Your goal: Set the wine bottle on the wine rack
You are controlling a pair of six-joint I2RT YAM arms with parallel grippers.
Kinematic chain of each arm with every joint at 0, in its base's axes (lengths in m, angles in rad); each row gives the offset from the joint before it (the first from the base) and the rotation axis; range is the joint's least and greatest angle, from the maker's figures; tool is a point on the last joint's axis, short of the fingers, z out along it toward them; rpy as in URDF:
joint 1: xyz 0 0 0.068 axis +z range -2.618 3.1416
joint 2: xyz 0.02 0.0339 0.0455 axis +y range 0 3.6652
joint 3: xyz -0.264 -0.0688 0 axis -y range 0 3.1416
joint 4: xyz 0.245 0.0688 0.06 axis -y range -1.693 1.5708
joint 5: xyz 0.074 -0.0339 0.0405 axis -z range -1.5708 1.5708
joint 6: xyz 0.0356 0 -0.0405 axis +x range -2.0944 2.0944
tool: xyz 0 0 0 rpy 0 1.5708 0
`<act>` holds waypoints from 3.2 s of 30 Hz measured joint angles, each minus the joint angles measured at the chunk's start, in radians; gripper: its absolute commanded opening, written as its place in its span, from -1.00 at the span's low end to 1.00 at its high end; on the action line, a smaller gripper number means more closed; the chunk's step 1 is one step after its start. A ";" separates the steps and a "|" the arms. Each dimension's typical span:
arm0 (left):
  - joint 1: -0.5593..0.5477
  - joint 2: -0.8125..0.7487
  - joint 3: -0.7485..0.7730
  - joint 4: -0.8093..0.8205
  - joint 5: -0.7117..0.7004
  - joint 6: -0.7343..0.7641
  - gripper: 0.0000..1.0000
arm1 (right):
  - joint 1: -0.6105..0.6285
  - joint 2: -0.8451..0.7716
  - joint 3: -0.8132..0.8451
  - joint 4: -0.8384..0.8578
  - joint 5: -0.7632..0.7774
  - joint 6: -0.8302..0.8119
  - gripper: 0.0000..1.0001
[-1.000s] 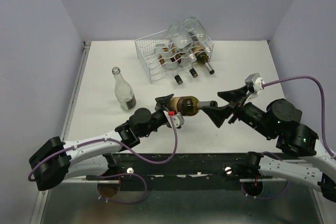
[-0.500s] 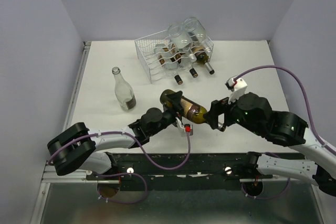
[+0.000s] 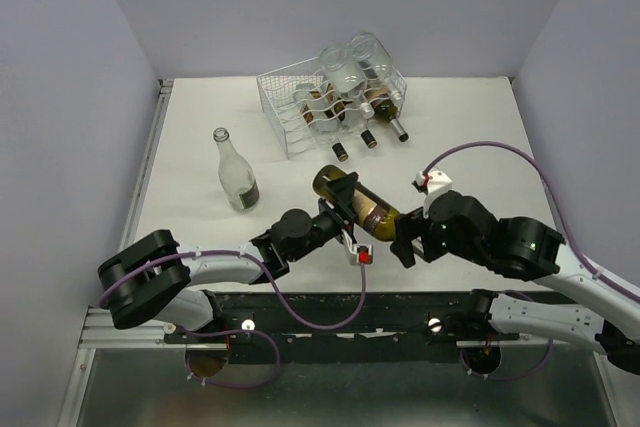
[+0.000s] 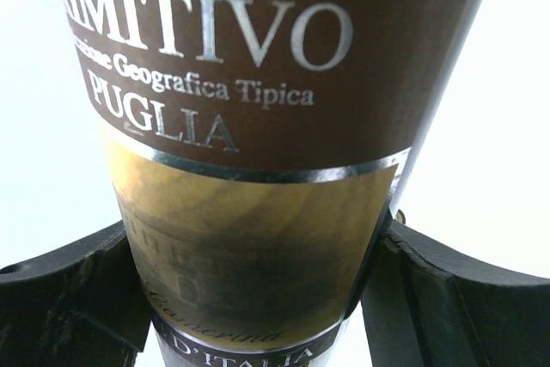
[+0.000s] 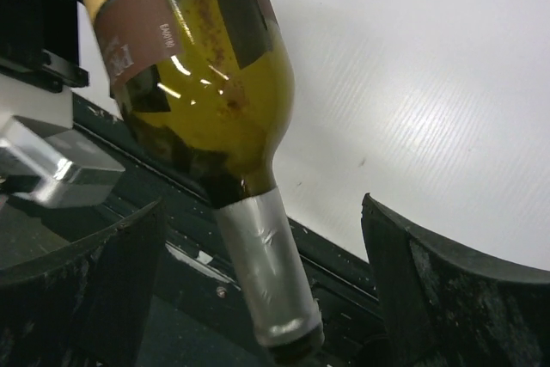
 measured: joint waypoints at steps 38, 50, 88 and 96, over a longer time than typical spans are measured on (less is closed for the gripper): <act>-0.037 0.059 0.000 0.001 -0.073 0.041 -1.00 | 0.023 0.233 -0.105 0.051 -0.170 0.042 -0.99; -0.037 0.059 -0.001 0.015 -0.086 0.029 0.98 | 0.025 0.237 -0.087 0.042 -0.155 0.040 -0.99; -0.129 -0.832 0.209 -0.497 -0.315 -1.002 0.98 | -0.019 0.662 0.035 0.273 0.016 -0.006 -0.99; -0.129 -0.829 0.269 -0.638 -0.500 -1.100 0.98 | -0.111 0.854 0.133 0.372 -0.109 -0.058 -0.99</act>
